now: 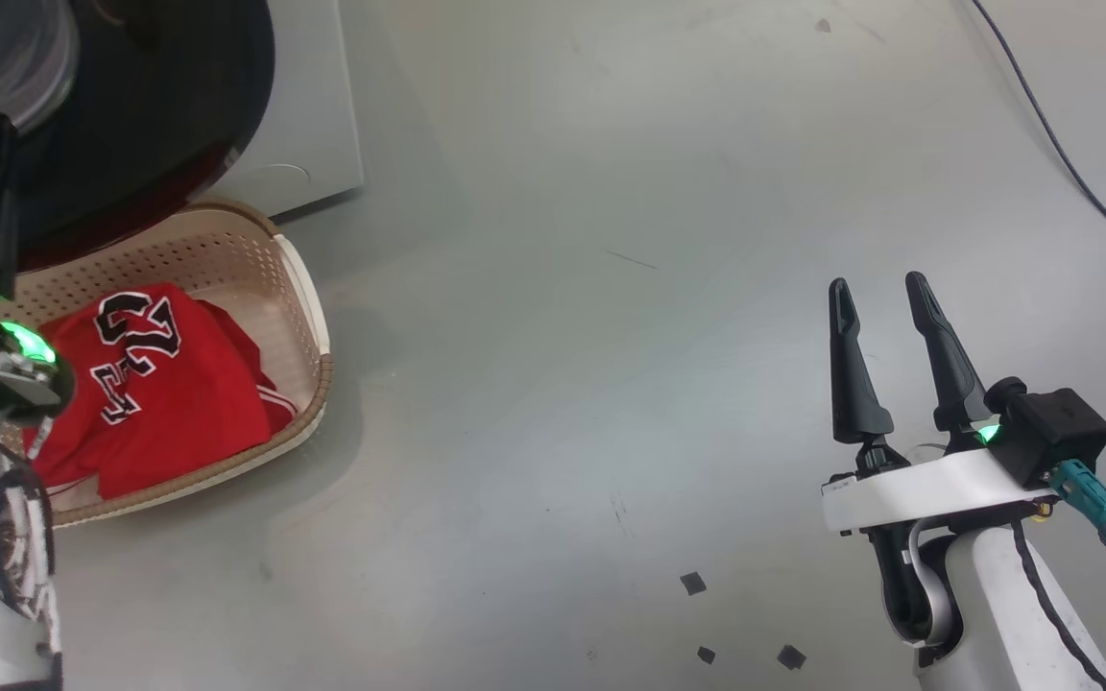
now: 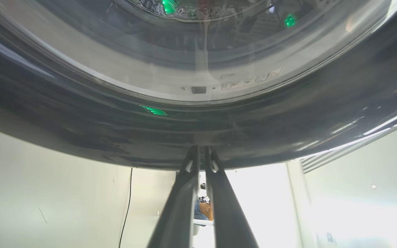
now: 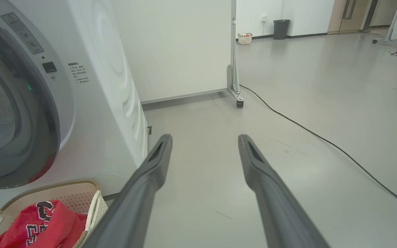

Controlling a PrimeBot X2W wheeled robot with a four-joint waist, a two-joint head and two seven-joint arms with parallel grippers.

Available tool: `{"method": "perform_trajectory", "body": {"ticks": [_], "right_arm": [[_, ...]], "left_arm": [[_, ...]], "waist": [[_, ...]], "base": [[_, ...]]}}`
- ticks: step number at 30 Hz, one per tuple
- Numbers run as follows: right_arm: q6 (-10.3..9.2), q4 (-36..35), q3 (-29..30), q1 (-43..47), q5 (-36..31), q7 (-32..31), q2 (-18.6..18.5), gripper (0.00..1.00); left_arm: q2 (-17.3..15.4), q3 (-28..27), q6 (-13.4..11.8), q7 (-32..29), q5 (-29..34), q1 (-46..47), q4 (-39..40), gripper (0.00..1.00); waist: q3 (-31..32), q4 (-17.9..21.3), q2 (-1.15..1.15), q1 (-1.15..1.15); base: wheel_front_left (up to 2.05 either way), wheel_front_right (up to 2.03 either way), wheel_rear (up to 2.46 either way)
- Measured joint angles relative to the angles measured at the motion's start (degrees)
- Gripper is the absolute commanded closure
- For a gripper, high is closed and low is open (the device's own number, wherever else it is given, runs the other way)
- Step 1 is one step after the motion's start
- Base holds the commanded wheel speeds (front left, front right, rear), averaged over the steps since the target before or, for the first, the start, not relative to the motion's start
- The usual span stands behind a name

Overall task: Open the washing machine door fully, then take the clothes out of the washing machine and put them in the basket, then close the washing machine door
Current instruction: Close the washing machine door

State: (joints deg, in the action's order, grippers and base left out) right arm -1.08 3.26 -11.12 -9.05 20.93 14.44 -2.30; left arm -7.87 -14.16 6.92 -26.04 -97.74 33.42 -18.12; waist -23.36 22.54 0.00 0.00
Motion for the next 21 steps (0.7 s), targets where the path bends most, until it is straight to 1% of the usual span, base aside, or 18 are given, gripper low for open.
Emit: {"method": "perform_trajectory", "body": {"ticks": [1,2,3,4,6,9,13,19,21], "right_arm": [[0.01,0.1,0.1,0.1,-0.2,0.0,-0.1,0.0],[0.02,0.3,0.2,0.2,-0.4,0.0,-0.2,0.0],[0.11,0.4,0.3,0.2,-0.7,0.0,-0.4,0.0],[0.23,0.5,0.5,0.3,-0.9,0.0,-0.6,0.0],[0.47,0.8,0.6,0.3,-1.5,0.0,-1.2,0.0],[0.49,1.0,1.1,0.6,-2.0,0.0,-1.5,0.0],[0.48,1.0,1.7,1.5,-2.9,0.0,-2.3,0.0],[0.48,1.0,2.3,2.3,-3.6,0.0,-3.1,0.0],[0.48,1.0,2.5,2.6,-3.7,0.0,-3.2,0.0]], "left_arm": [[0.6,0.1,0.0,0.0,0.0,-1.0,0.4,0.57],[1.4,0.1,0.0,0.0,0.0,-2.0,0.7,0.4],[2.2,0.2,0.0,0.4,0.0,-3.0,1.0,0.04],[2.9,0.4,0.0,0.5,0.1,-3.8,1.5,0.0],[4.1,0.6,0.0,1.5,0.3,-5.6,2.8,0.0],[5.2,0.4,0.0,3.7,2.5,-7.4,6.3,0.0],[6.0,0.3,0.0,7.7,4.5,-9.3,10.4,0.0],[6.1,2.4,0.0,13.2,12.0,-12.8,17.1,0.0],[5.9,3.4,0.0,15.6,17.1,-13.7,19.7,0.0]], "waist": [[0.3,-0.6,0.0,0.0],[0.6,-1.2,0.0,0.0],[0.9,-1.8,0.0,0.0],[1.2,-2.4,0.0,0.0],[1.9,-3.6,0.0,0.0],[3.0,-5.5,0.0,0.0],[4.5,-7.9,0.0,0.0],[6.5,-11.7,0.0,0.0],[7.2,-12.9,0.0,0.0]], "base": [[0.0,0.0,0.0],[0.0,0.0,0.0],[0.0,0.0,0.0],[0.0,0.0,0.0],[0.0,0.0,0.0],[0.0,0.0,0.0],[0.0,0.0,0.0],[0.0,0.0,0.0],[0.0,0.0,0.0]]}}
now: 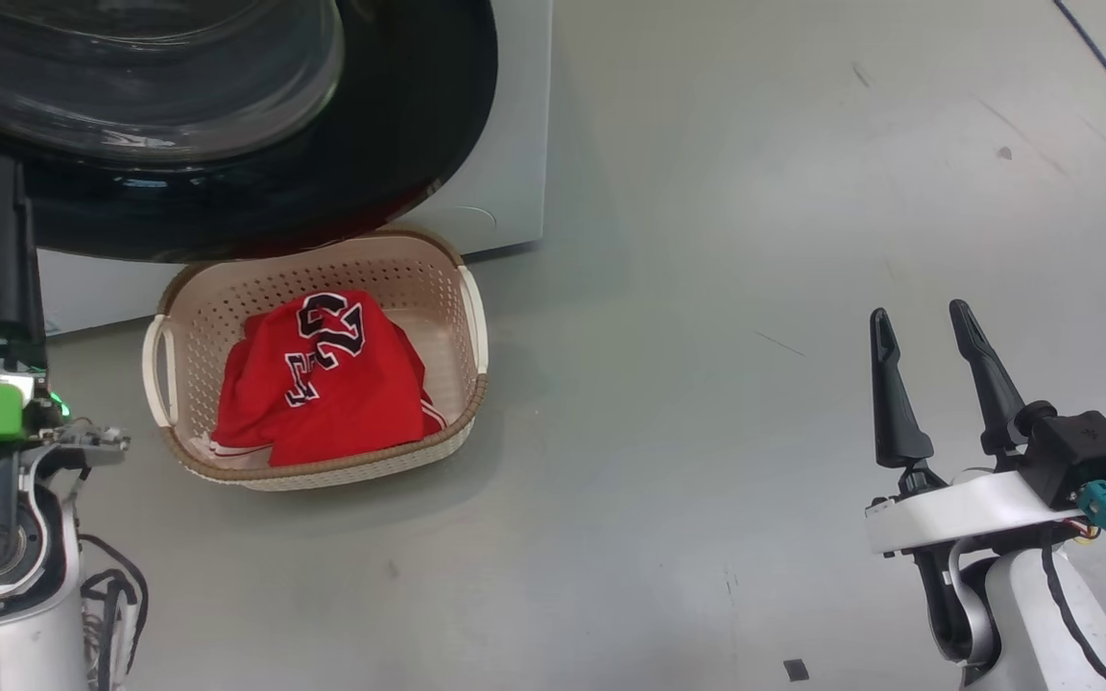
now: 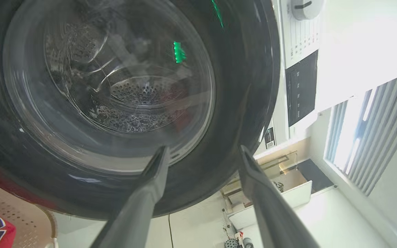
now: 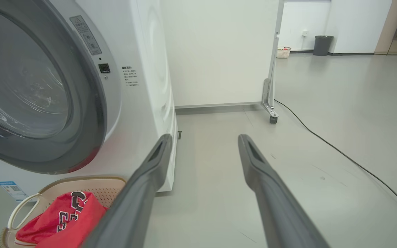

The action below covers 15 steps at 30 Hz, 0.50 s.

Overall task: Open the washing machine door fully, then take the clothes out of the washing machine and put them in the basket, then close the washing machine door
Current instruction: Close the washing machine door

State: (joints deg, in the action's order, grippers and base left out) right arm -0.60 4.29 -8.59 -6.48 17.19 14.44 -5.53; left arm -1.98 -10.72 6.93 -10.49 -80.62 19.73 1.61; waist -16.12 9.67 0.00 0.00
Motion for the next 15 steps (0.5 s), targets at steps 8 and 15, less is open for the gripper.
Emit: {"method": "perform_trajectory", "body": {"ticks": [8,15], "right_arm": [[-0.04,-0.1,0.6,0.3,-0.3,0.0,-0.3,0.0],[-0.07,-0.1,1.0,2.1,-0.9,0.0,-0.6,0.0]], "left_arm": [[-1.3,4.0,0.0,6.8,14.3,-5.0,5.5,0.0],[-6.0,9.1,0.0,13.2,33.0,-10.9,7.9,0.0]], "waist": [[2.6,-3.0,0.0,0.0],[5.1,-5.1,0.0,0.0]], "base": [[0.0,0.0,0.0],[0.0,0.0,0.0]]}}
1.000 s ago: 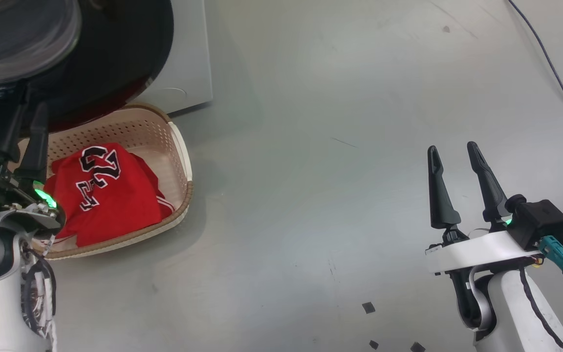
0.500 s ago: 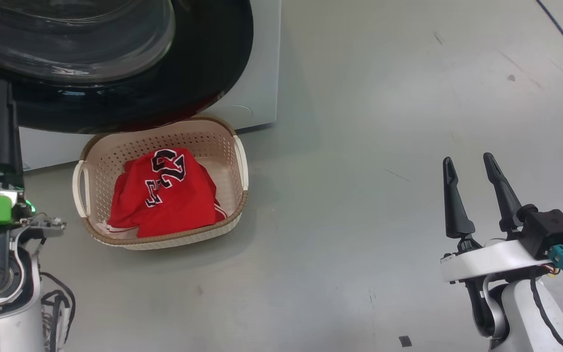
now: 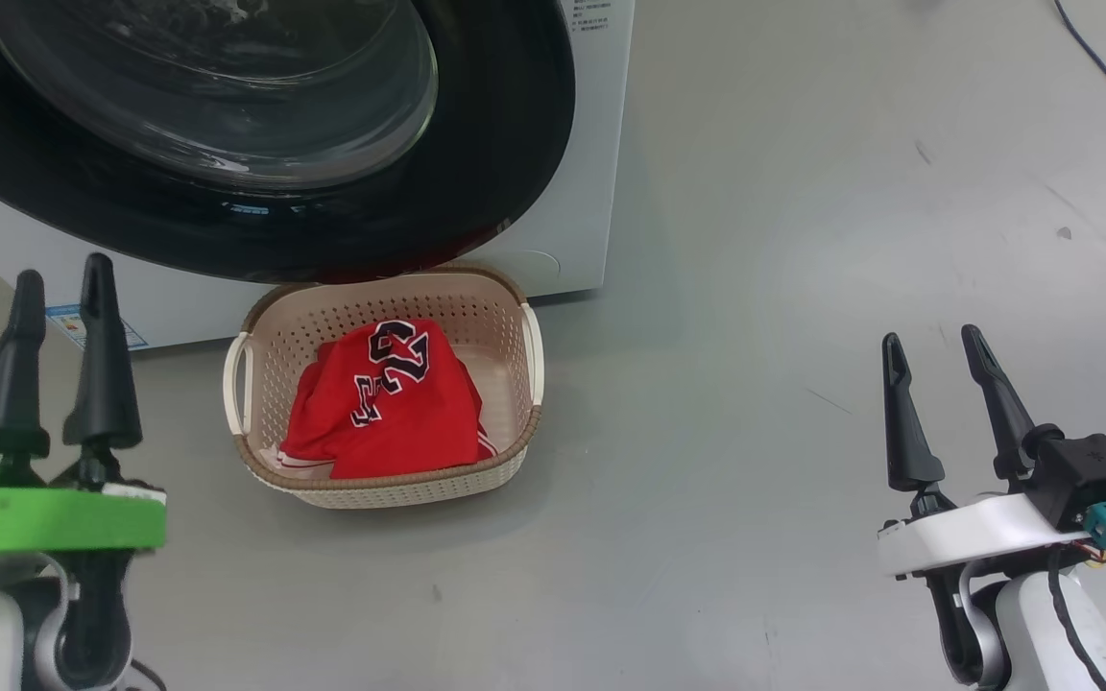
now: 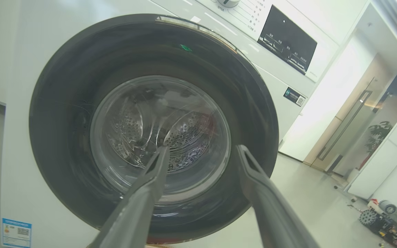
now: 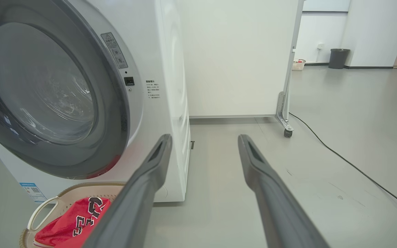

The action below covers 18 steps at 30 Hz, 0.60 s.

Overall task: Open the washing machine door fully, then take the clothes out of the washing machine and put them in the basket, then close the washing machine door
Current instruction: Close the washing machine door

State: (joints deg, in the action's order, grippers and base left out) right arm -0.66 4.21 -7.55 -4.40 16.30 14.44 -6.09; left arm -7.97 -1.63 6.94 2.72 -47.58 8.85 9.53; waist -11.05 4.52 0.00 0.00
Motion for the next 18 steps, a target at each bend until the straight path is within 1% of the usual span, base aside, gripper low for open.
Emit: {"method": "perform_trajectory", "body": {"ticks": [2,5,8,13,18], "right_arm": [[0.0,0.0,0.0,0.5,-0.3,0.0,0.0,0.0],[-0.01,0.0,-0.1,1.4,-0.3,0.0,-0.1,0.0],[-0.05,0.0,-0.1,2.5,-0.3,0.0,-0.1,0.0],[-0.05,0.1,-0.3,3.9,-0.4,0.0,-0.2,0.0],[-0.07,0.3,-0.6,5.5,-0.9,0.0,-0.2,0.0]], "left_arm": [[-1.2,1.0,0.0,1.1,5.2,-1.9,-0.1,0.0],[-2.0,2.7,-0.1,2.5,10.7,-4.2,-0.3,0.0],[-1.9,3.9,-1.7,3.6,14.3,-6.3,-0.8,0.0],[-1.6,5.8,-4.3,5.2,18.9,-9.3,-2.3,0.0],[-0.6,7.6,-6.2,6.3,21.6,-11.7,-4.1,0.0]], "waist": [[0.6,-0.4,0.0,0.0],[1.3,-0.9,0.0,0.0],[2.0,-1.4,0.0,0.0],[2.9,-2.1,0.0,0.0],[3.9,-2.7,0.0,0.0]], "base": [[0.0,0.0,0.0],[0.0,0.0,0.0],[0.0,0.0,0.0],[0.0,0.0,0.0],[0.0,0.0,0.0]]}}
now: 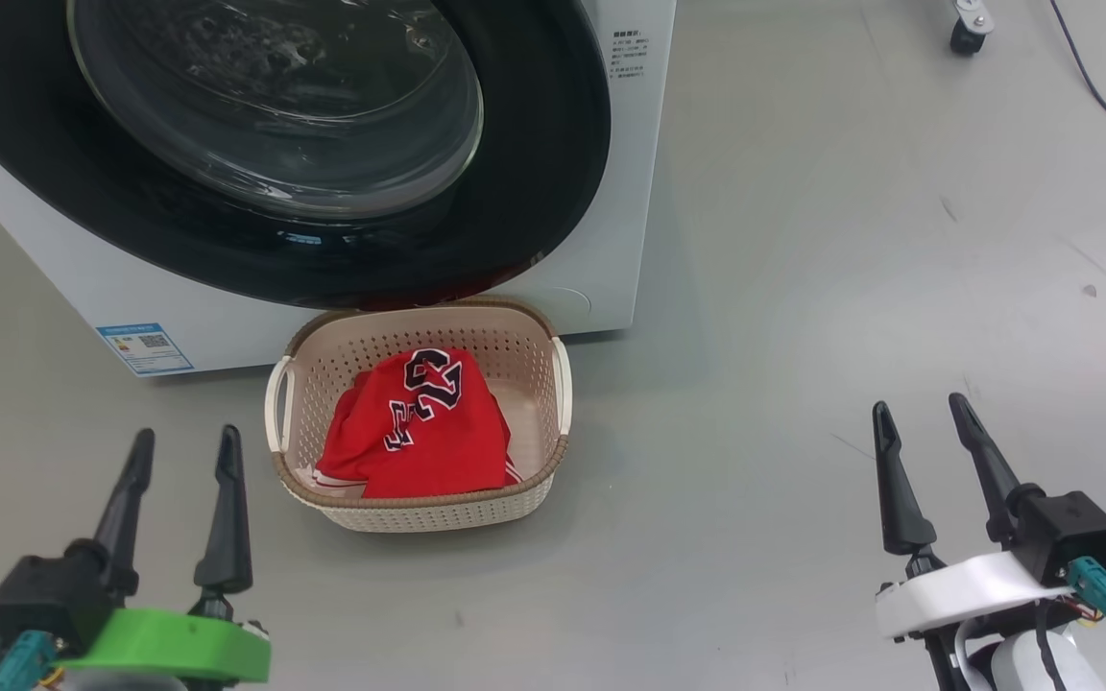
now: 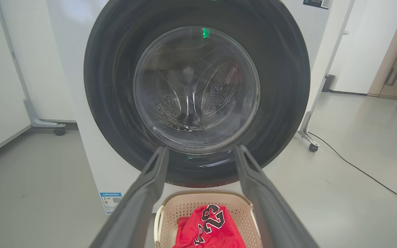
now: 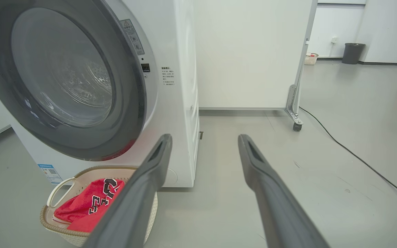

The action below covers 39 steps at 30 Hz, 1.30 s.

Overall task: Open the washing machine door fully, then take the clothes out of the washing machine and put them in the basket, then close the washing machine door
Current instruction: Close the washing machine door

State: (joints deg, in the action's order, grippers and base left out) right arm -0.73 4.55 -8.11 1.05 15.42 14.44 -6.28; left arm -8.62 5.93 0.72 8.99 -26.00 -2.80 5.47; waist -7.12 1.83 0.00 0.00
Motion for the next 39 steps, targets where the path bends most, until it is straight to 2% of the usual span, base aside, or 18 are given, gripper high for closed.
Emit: {"method": "perform_trajectory", "body": {"ticks": [12,39], "right_arm": [[-1.03,0.0,-0.6,2.1,-1.6,0.0,-0.4,0.0],[-1.93,-0.9,-1.3,3.0,-2.4,0.0,-0.6,0.0]], "left_arm": [[1.6,1.8,-3.5,1.2,2.9,-3.4,-2.8,0.0],[2.5,2.4,-5.0,2.3,4.0,-3.4,-4.0,0.0]], "waist": [[1.8,-0.9,0.0,0.0],[2.8,-1.1,0.0,0.0]], "base": [[0.0,0.0,0.0],[0.0,0.0,0.0]]}}
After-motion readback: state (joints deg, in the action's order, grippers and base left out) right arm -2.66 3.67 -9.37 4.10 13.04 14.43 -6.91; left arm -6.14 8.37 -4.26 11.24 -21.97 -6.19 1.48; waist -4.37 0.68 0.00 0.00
